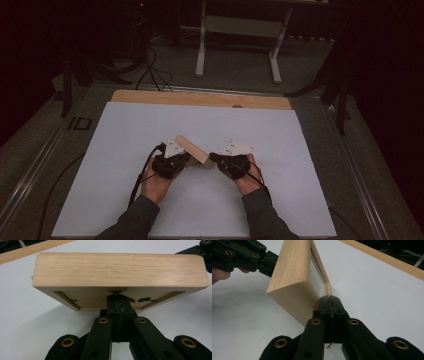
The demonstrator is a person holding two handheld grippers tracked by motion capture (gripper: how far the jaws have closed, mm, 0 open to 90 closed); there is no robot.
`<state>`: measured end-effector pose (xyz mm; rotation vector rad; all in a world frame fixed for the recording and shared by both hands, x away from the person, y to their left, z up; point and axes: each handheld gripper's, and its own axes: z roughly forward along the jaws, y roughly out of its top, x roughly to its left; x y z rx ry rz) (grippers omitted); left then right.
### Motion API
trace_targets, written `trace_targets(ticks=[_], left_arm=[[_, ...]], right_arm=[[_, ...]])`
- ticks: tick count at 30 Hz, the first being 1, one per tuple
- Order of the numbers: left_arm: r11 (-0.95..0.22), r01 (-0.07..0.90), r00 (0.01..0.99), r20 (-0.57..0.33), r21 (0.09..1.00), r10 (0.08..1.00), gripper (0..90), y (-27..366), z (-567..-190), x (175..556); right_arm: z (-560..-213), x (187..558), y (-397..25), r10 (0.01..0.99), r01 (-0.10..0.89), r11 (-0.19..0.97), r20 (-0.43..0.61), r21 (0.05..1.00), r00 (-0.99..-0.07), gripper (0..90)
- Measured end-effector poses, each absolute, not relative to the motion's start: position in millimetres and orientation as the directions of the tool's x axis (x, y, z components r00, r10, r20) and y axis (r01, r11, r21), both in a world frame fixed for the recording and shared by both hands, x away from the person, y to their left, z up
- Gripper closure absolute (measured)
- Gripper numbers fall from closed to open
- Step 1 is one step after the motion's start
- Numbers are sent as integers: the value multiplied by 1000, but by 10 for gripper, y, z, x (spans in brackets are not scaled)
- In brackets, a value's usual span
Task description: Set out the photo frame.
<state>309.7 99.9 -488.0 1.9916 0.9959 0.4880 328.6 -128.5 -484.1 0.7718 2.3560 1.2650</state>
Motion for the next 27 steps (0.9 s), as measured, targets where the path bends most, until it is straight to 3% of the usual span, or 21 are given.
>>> trace_targets(ticks=[27], left_arm=[[-334, 473, 597, -18, 815, 802, 895, 1012, -4888, 3114]], right_arm=[[-4806, 3197, -1248, 591, 297, 440, -24, 847, -806, 895]])
